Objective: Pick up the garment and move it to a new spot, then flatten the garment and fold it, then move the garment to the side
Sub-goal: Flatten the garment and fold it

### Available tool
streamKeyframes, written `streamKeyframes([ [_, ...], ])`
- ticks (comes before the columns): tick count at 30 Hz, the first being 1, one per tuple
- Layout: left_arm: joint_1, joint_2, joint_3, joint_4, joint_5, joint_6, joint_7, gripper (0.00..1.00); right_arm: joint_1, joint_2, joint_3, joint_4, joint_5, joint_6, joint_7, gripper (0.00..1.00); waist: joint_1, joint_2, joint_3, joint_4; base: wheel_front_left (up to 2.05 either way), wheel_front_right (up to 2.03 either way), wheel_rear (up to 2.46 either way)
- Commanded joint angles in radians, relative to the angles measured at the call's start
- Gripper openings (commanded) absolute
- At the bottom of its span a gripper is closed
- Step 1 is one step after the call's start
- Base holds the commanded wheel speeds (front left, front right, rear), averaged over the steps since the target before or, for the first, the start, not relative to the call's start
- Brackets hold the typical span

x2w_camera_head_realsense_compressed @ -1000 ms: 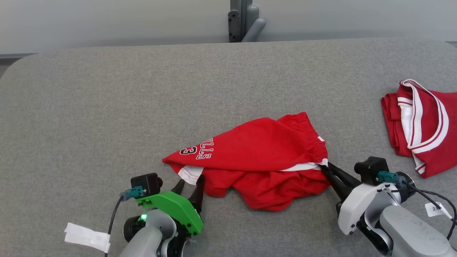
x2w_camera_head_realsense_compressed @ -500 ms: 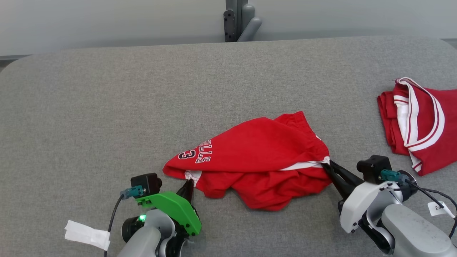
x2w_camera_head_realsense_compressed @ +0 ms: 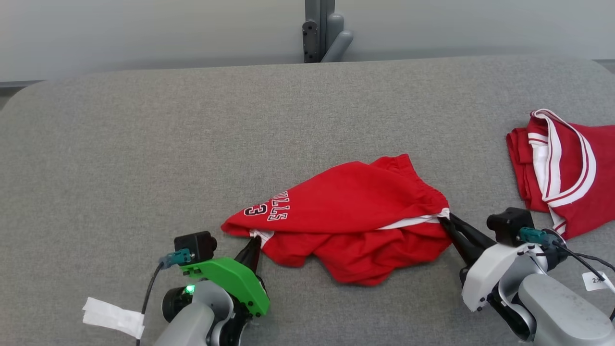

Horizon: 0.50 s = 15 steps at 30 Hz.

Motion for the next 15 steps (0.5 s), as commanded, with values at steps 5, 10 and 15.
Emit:
streamKeyframes([
  [5, 0.073, 0.072, 0.009, -0.124, -0.009, -0.007, 0.013, 0.00, 0.020, -0.016, -0.039, -0.023, 0.022, -0.001, -0.014, 0.00, 0.0000, 0.0043, -0.023, 0.003, 0.00, 0.00, 0.00],
  [10, 0.190, 0.178, 0.022, -0.379, -0.043, 0.003, 0.079, 0.00, 0.048, -0.037, -0.082, -0.089, 0.074, -0.001, -0.013, 0.00, 0.0000, 0.0043, -0.042, 0.010, 0.00, 0.00, 0.00],
  [15, 0.302, 0.290, 0.051, -0.716, -0.098, 0.035, 0.174, 0.00, 0.089, -0.087, -0.138, -0.212, 0.169, -0.001, 0.028, 0.00, 0.0000, 0.0043, -0.056, 0.021, 0.00, 0.00, 0.00],
])
